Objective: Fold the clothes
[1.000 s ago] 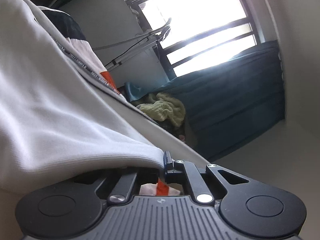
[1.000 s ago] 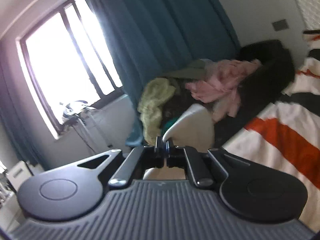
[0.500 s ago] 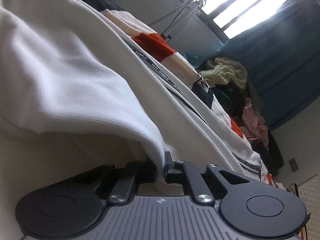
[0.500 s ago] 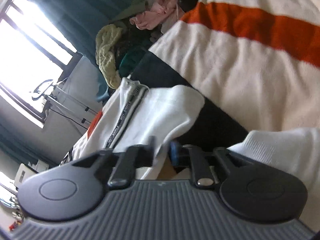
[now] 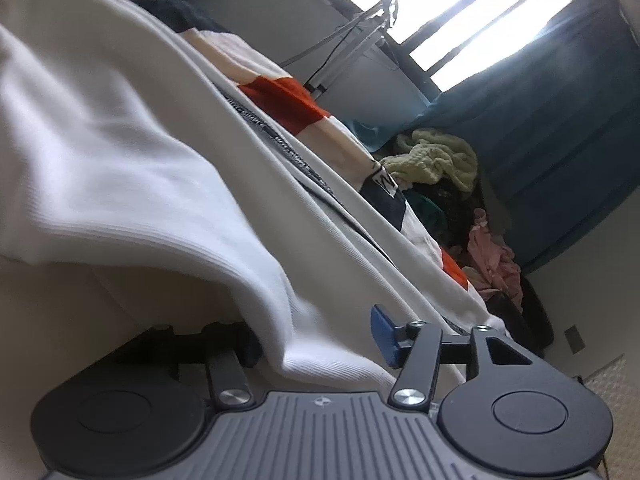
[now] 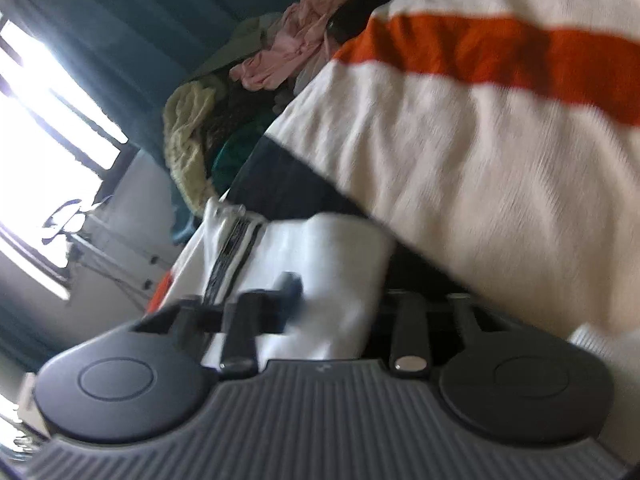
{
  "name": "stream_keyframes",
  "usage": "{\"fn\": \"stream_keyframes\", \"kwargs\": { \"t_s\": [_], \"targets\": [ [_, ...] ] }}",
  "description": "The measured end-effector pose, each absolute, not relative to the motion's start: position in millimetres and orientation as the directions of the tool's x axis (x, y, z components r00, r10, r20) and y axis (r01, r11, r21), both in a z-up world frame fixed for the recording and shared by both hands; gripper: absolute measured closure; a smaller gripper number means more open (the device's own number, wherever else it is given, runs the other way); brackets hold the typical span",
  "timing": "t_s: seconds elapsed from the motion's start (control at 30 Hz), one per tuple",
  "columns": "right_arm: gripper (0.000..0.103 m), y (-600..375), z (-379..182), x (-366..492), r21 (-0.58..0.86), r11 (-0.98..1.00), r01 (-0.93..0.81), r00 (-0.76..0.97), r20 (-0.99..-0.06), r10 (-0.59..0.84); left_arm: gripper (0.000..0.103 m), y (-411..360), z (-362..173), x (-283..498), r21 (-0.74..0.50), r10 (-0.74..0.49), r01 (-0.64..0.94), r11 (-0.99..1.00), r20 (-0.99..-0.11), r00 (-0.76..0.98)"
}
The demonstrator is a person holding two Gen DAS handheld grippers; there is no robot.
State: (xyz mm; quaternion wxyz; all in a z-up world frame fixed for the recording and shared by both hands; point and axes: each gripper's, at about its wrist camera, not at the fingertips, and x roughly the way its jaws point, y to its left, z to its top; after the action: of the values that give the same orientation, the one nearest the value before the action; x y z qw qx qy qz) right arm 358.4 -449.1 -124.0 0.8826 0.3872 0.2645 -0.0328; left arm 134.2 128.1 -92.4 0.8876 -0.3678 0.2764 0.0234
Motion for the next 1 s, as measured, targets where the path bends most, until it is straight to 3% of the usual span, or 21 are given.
{"fn": "stream_keyframes", "kwargs": {
  "t_s": [0.13, 0.23, 0.3, 0.4, 0.5, 0.6, 0.67, 0.7, 0.9, 1.0],
  "targets": [
    [0.094, -453, -106, 346, 0.609, 0.763, 0.217, 0.882, -0.457, 0.114, 0.04, 123, -88, 135, -0.63, -0.156, -0.245, 0.737, -0.511, 0.846],
    [0.094, -458, -93, 330, 0.563, 0.801, 0.201, 0.9, -0.43, 0.076, 0.029, 110, -76, 133, -0.558, -0.133, -0.216, 0.801, -0.519, 0.845],
    [0.094, -465, -99, 321, 0.525, 0.815, 0.245, 0.885, -0.465, 0.033, 0.022, 97, -67, 126, -0.485, -0.107, -0.181, 0.855, -0.508, 0.854],
    [0.093, -476, -119, 316, 0.475, 0.827, 0.299, 0.845, -0.535, 0.002, 0.021, 80, -61, 119, -0.42, -0.099, -0.146, 0.896, -0.509, 0.855],
    [0.088, -470, -116, 315, 0.437, 0.85, 0.293, 0.84, -0.543, -0.01, 0.02, 66, -57, 111, -0.35, -0.074, -0.134, 0.927, -0.523, 0.849],
    [0.072, -460, -100, 308, 0.374, 0.879, 0.297, 0.829, -0.558, -0.043, 0.02, 57, -52, 101, -0.307, -0.061, -0.124, 0.944, -0.53, 0.846],
    [0.026, -455, -90, 299, 0.348, 0.884, 0.314, 0.831, -0.551, -0.078, 0.018, 53, -48, 96, -0.29, -0.054, -0.118, 0.95, -0.523, 0.85],
    [0.017, -451, -83, 290, 0.351, 0.883, 0.313, 0.837, -0.541, -0.081, 0.017, 51, -45, 93, -0.28, -0.044, -0.122, 0.952, -0.521, 0.852],
    [0.018, -411, -29, 232, 0.293, 0.951, 0.1, 0.89, -0.454, 0.046, 0.008, 35, -22, 63, -0.187, -0.001, -0.101, 0.977, -0.479, 0.878],
    [0.018, -384, -11, 190, 0.218, 0.975, -0.039, 0.874, -0.466, 0.139, 0.004, 28, -12, 37, -0.161, 0.001, -0.085, 0.983, -0.46, 0.888]
  ]
}}
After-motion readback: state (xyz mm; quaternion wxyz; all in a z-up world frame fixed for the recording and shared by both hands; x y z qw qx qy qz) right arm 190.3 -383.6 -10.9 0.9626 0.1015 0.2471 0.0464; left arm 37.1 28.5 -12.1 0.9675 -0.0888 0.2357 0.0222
